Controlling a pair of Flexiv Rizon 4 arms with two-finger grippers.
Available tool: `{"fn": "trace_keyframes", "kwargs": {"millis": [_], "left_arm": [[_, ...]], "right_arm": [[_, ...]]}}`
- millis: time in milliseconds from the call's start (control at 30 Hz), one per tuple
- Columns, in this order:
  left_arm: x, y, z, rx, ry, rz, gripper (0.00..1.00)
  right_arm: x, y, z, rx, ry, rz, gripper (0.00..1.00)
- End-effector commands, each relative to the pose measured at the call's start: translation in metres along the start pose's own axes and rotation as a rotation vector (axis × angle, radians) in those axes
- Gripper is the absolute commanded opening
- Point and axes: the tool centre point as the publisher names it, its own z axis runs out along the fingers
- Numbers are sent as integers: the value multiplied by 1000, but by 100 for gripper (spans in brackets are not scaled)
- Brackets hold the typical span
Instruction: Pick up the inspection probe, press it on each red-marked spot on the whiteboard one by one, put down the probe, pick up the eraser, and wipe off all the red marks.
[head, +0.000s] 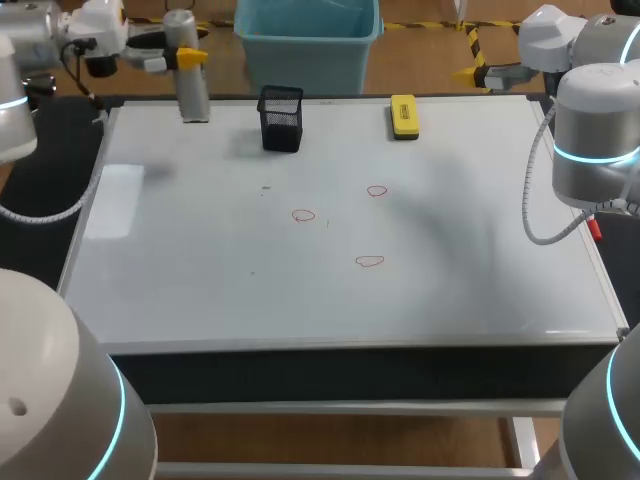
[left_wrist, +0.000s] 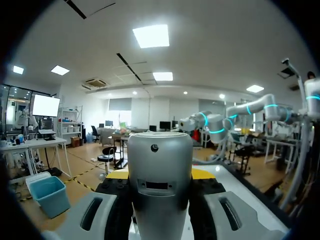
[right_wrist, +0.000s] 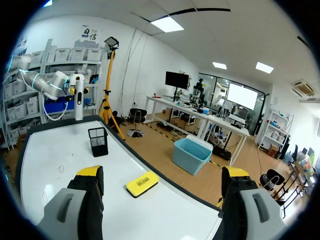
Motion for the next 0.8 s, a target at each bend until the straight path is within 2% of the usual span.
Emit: {"fn": "trace_keyframes", "kwargs": {"millis": [33,300,800], "left_arm": [[8,6,-14,7,-259,2,0],[3,16,-30,6,-284,11,0],[-10,24,-42,-21,-307,36,0]], "right_arm": [[0,0,0,1,1,0,100],[0,0,0,1,1,0,100],[0,0,0,1,1,0,100]]}}
